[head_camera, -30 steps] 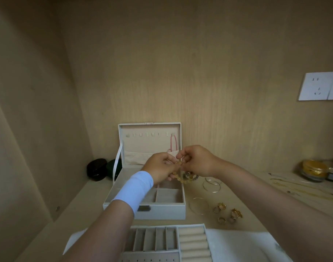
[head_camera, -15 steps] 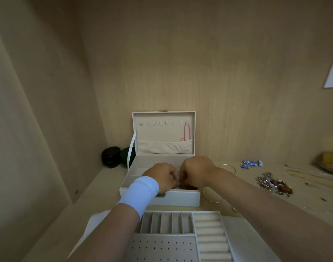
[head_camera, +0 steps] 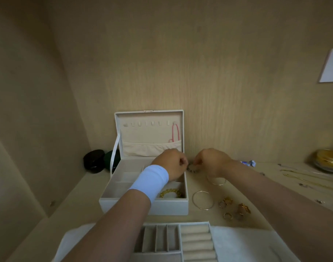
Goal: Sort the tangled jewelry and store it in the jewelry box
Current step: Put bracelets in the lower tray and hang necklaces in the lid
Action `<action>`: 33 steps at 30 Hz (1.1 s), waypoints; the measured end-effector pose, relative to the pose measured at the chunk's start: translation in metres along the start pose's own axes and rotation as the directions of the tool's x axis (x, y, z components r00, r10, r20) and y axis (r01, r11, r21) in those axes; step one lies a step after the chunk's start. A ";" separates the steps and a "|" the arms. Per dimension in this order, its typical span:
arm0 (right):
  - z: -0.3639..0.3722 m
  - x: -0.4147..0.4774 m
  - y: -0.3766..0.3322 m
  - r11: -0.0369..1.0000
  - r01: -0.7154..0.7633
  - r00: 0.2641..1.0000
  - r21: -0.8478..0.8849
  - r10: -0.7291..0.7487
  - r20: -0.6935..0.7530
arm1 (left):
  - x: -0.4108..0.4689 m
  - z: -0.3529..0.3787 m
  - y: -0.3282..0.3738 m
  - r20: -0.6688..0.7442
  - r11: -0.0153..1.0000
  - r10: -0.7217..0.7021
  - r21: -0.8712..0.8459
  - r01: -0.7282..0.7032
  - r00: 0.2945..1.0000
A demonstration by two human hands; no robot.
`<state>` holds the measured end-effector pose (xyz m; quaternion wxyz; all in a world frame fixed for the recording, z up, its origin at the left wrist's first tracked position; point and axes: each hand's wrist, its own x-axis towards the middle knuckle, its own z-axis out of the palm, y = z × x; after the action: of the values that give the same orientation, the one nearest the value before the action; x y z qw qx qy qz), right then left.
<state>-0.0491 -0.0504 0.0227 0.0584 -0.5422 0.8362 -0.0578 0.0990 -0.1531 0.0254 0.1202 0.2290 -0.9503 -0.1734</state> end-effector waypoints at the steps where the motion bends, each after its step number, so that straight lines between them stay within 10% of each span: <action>1: 0.007 0.004 0.002 1.000 0.006 1.000 -0.003 -0.006 0.017 | 0.008 0.004 0.002 0.014 1.000 0.015 0.024 -0.016 1.000; 7: 0.025 0.018 0.007 0.995 0.071 0.997 -0.073 -0.071 0.003 | 0.032 0.013 0.010 -0.002 0.996 0.040 0.078 -0.040 0.999; 16: 0.017 0.010 0.019 0.946 0.128 0.984 0.297 -0.083 -0.158 | 0.033 0.016 -0.001 -0.073 0.998 0.064 -0.016 -0.065 0.995; 27: -0.043 0.008 -0.025 0.871 0.262 0.929 0.416 -0.111 -0.353 | 0.009 -0.017 -0.019 -0.081 0.685 -0.243 -0.720 0.112 0.967; 33: -0.022 0.017 -0.058 0.978 0.148 0.958 0.145 -0.105 -0.268 | -0.017 -0.020 -0.049 -0.014 0.864 -0.326 -0.411 0.291 0.945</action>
<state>-0.0079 -0.0888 0.0529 -0.0110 -0.5758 0.7926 -0.2000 0.1389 -0.1912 0.0218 0.1749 0.3552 -0.8392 -0.3728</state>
